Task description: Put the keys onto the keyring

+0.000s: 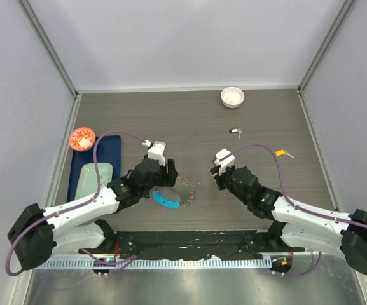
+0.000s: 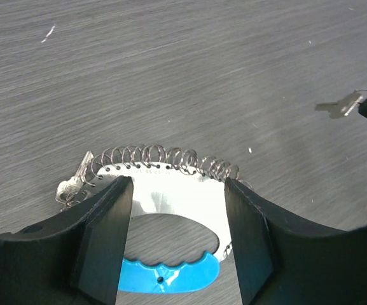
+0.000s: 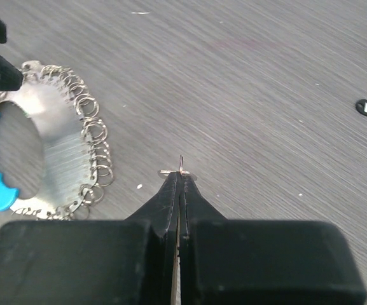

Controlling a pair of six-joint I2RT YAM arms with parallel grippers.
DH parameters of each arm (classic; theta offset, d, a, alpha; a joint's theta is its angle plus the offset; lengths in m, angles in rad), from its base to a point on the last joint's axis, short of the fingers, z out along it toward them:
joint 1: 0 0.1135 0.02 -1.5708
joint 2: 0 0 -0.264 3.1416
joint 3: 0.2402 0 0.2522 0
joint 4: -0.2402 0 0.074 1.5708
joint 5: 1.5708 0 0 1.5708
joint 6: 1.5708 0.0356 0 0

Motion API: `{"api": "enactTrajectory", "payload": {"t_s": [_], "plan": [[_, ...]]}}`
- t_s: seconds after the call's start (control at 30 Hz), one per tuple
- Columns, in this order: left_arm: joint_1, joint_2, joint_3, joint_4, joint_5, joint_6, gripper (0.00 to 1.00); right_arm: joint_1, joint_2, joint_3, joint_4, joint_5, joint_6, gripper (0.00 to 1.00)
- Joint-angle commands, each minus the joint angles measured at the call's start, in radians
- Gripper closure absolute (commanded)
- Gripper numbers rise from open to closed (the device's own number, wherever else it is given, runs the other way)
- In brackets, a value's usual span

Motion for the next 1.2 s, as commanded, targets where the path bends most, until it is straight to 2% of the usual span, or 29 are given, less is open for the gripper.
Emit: {"api": "enactTrajectory", "payload": {"t_s": [0.0, 0.4, 0.7, 0.83, 1.03, 1.17], "plan": [[0.002, 0.071, 0.089, -0.099, -0.086, -0.104, 0.37, -0.001, -0.002, -0.007, 0.096, 0.138, 0.034, 0.99], [-0.004, 0.316, 0.235, -0.125, -0.046, -0.057, 0.39, -0.001, 0.012, -0.109, 0.258, 0.199, 0.1, 0.99], [-0.053, 0.401, 0.264, -0.115, -0.034, -0.072, 0.4, -0.001, 0.032, -0.137, 0.297, 0.216, 0.126, 0.99], [-0.075, 0.428, 0.27, -0.093, -0.02, -0.09, 0.44, -0.001, 0.029, -0.143, 0.301, 0.222, 0.126, 0.99], [-0.081, 0.453, 0.238, -0.023, -0.021, -0.12, 0.62, -0.001, 0.04, -0.145, 0.308, 0.222, 0.127, 0.99], [-0.081, 0.464, 0.226, 0.025, -0.02, -0.129, 0.66, -0.001, 0.044, -0.148, 0.312, 0.222, 0.127, 0.99]]}}
